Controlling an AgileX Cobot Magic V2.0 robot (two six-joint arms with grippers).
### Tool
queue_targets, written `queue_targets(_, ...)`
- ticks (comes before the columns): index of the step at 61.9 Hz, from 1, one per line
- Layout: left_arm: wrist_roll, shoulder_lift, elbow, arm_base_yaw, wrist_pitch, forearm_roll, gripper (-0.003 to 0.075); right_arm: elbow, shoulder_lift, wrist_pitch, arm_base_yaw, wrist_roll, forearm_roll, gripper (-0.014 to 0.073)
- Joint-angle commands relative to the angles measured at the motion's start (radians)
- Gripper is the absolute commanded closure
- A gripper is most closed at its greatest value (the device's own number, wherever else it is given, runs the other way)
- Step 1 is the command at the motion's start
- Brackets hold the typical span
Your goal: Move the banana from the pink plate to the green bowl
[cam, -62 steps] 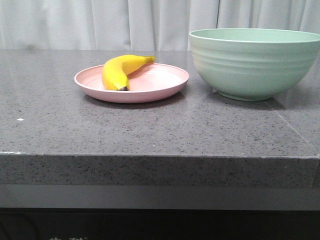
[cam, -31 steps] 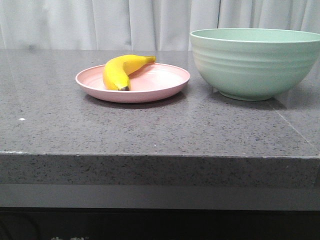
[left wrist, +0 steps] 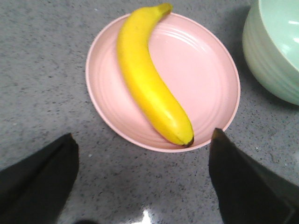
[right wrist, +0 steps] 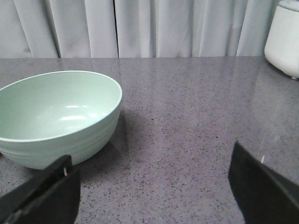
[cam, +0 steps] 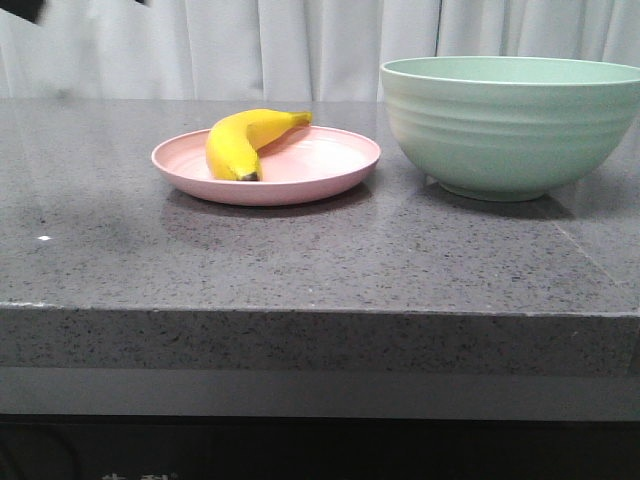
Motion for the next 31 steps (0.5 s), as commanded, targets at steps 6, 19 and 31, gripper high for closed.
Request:
queue_targets(6, -0.034, 0.157, -0.202, -0.044, 0.037, -0.016, 0.0166, -0.028, 0.018, -0.088, -0.005, -0.001, -0.011, -0.0059)
queue_targets(19, -0.053, 0.311, -0.315, -0.048, 0.084, -0.014, 0.0166, -0.028, 0.018, -0.088, -0.005, -0.001, -0.011, -0.0059)
queue_targets(31, -0.079, 0.389, -0.358, -0.048, 0.084, -0.012, 0.0166, -0.028, 0.018, -0.088, -0.005, -0.001, -0.011, -0.0059)
